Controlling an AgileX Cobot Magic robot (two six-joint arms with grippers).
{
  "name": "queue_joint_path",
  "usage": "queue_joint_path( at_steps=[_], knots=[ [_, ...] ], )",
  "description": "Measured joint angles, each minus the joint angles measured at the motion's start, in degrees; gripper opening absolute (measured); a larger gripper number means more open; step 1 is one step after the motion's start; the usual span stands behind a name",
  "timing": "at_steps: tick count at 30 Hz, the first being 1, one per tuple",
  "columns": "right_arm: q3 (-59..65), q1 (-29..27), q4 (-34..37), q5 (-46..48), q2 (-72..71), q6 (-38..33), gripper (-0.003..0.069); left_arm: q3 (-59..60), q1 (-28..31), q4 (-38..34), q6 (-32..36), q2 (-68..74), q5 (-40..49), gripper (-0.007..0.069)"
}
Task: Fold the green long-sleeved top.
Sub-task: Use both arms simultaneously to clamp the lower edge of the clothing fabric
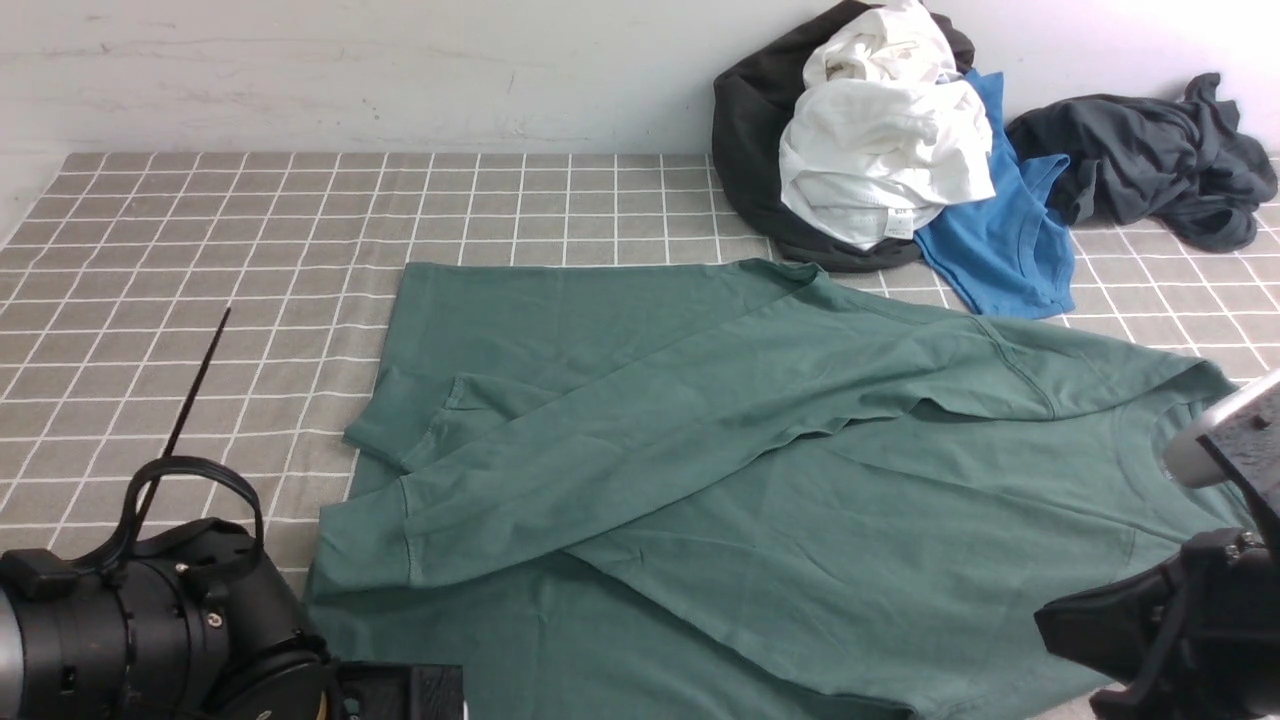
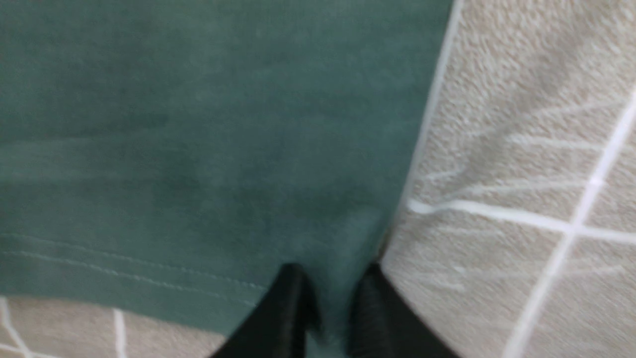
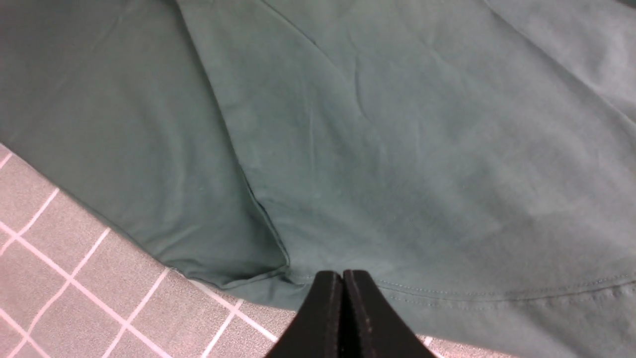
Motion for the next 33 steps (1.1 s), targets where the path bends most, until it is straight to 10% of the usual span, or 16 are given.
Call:
queue_joint_path(
  at_steps=[12,25,33],
  knots=[
    [-1.28,0.00,-10.18,5.48,-9.48,-4.10,0.0008,-0.34,-4.16,-0.89,-15.56,-17.35,8.77,-0.0008],
    [-3.45,0.00,-36.75,9.21,2.43,5.49,0.0324,-0.34,-4.20,0.10,-25.48,-23.61,12.98,-0.0006],
    [-3.28,0.00,-49.99,5.82,12.07,5.78,0.0363,-0.34,-4.20,0.10,-28.89,-23.62,14.36,-0.0006]
  ],
)
